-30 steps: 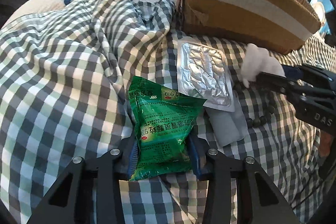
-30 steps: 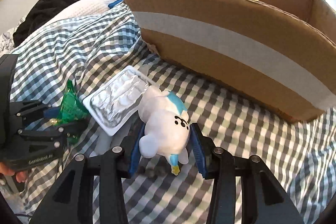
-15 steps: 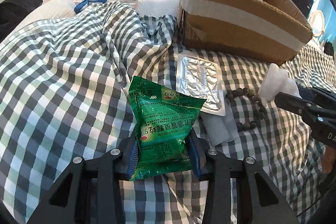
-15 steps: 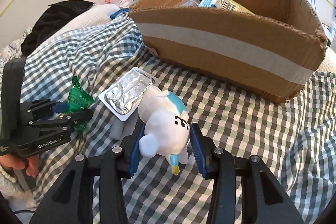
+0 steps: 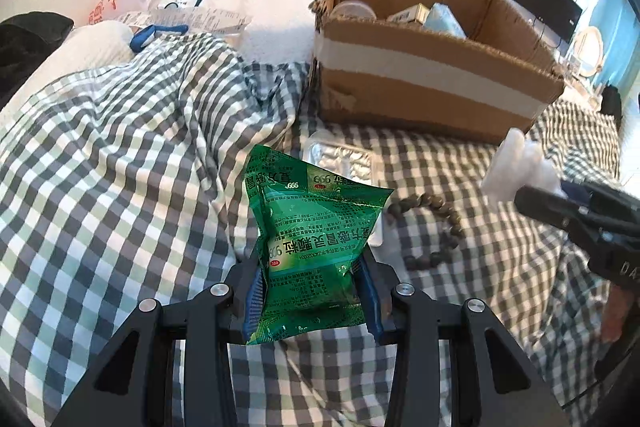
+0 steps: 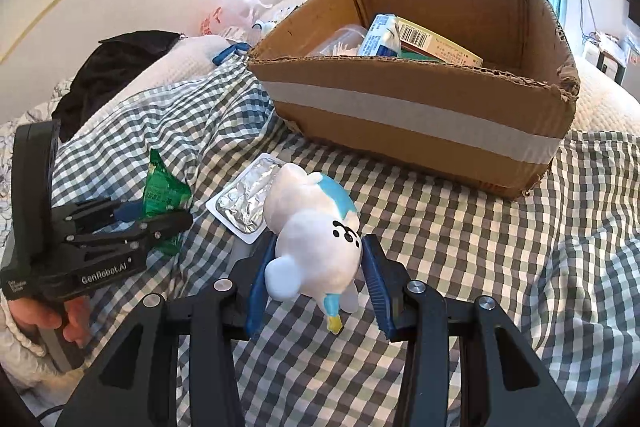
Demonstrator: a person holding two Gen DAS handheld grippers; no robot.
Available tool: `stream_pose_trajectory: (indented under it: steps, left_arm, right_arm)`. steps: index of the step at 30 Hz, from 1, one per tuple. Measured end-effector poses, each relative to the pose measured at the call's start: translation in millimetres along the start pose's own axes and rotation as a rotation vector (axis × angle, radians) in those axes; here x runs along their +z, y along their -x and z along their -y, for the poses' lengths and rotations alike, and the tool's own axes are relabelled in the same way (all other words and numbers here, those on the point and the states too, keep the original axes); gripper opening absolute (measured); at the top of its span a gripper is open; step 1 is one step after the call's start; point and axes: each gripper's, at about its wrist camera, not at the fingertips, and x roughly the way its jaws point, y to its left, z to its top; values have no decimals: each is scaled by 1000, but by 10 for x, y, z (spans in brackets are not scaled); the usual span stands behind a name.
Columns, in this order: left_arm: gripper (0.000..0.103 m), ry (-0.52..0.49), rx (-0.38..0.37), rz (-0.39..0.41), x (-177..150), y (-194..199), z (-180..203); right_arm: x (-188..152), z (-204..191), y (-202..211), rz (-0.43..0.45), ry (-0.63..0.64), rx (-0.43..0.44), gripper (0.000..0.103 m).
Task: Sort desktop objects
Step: 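Carry the green sachet in the left tool and figurine in the right tool to the box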
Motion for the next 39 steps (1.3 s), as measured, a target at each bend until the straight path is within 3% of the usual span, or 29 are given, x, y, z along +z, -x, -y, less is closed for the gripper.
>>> stream_pose_trajectory:
  steps: [10, 23, 33, 39]
  left_arm:
    - [41, 14, -10, 62, 213, 157, 18]
    - [41, -42, -20, 143, 678, 298, 263]
    - [41, -97, -59, 228, 1220, 367, 543]
    - [41, -129, -72, 258, 1597, 245, 717]
  right_arm:
    - [86, -2, 161, 22, -4, -20, 42]
    - [324, 178, 542, 123, -29, -51, 42]
    - [786, 368, 813, 227, -2, -105, 42]
    - [1092, 580, 701, 245, -25, -129, 42]
